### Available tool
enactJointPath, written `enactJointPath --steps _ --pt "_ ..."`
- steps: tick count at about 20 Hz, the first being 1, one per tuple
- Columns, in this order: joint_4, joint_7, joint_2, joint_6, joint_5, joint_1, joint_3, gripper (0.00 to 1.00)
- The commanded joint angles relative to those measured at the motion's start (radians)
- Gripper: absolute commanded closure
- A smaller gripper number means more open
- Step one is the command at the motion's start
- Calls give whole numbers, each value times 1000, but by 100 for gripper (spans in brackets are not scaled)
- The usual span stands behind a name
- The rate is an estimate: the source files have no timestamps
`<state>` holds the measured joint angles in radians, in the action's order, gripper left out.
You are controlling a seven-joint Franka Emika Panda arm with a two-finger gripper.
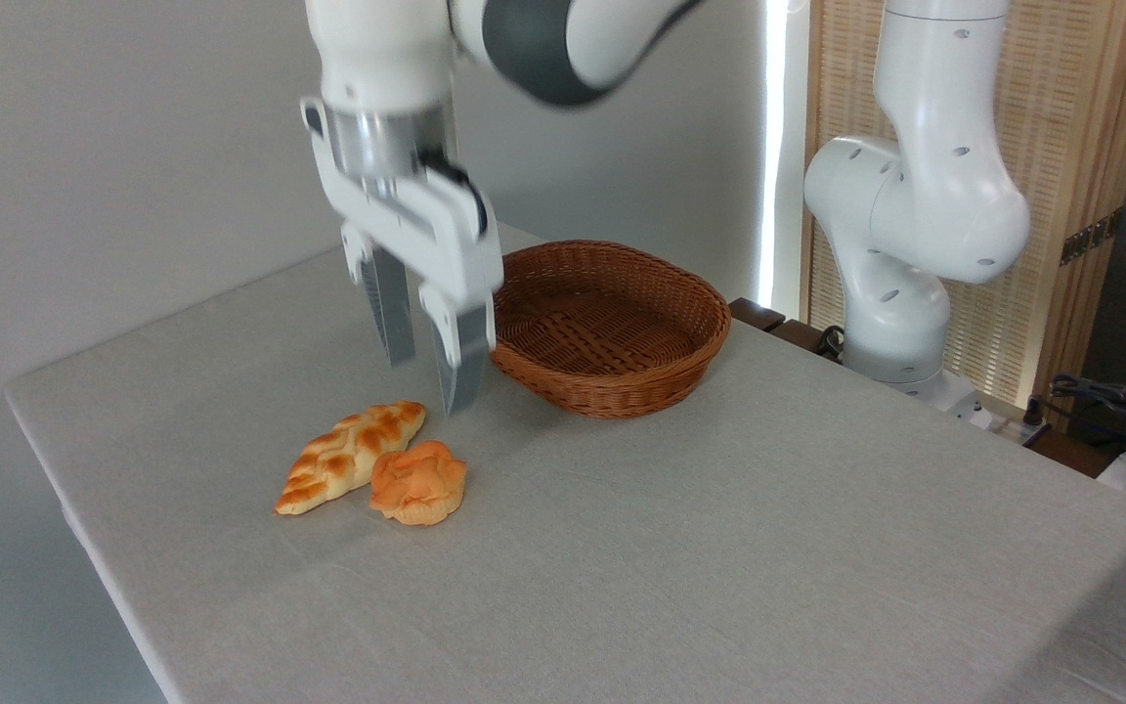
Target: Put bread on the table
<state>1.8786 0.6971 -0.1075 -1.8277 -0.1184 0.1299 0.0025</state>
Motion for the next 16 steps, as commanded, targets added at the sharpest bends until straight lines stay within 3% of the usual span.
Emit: enactJointPath --steps 1,4,10,13,16 --pt "-223 -39 15 221 5 -55 -44 0" --pt "-315 -41 15 321 5 -70 -47 0" --pt "-349 -36 71 323 11 -72 -45 0" --pt "-430 -41 133 340 57 -73 -49 0" --pt "-418 -39 144 320 72 -73 -47 0"
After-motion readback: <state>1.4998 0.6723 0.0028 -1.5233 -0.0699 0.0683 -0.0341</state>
